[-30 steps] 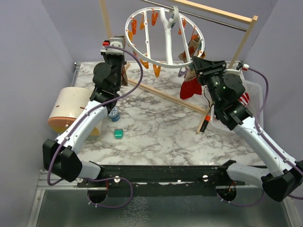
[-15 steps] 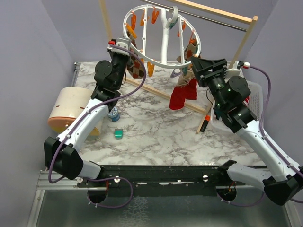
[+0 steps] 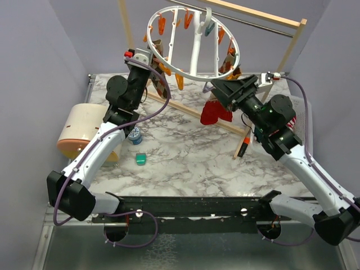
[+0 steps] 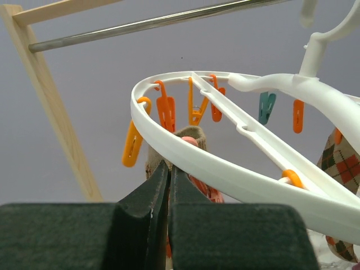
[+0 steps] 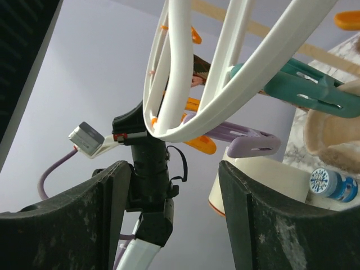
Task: Clip the socks to the hanger
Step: Rotate the hanger at the clothesline.
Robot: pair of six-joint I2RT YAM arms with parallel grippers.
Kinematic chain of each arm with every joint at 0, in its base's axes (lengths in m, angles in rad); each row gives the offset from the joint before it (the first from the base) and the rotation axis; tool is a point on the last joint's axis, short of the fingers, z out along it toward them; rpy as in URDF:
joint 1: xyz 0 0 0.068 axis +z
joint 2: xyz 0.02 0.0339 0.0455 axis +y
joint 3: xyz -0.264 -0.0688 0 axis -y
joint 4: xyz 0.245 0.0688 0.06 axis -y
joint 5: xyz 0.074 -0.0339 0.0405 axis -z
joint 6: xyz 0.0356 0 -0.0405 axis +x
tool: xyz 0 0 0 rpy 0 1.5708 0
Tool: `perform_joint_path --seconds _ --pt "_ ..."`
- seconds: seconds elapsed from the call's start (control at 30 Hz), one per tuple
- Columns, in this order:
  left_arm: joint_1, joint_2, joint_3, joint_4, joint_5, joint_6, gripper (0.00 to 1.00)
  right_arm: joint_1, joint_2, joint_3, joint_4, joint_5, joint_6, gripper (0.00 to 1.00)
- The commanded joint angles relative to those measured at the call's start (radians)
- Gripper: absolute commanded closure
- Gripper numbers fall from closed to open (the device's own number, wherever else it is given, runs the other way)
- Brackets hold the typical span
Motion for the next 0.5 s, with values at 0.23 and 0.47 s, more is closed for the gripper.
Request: perform_joint_path --seconds 0.23,0.47 --pt "0.004 -0.05 -0.009 0.008 0.082 -0.019 1.0 0.121 0.177 0.081 0.234 -0.026 0.158 0.3" --pt "-0.001 -0.063 -0.016 0.008 0.121 -0.019 1.0 0.151 0.223 0.11 0.272 0.054 0.183 0.33"
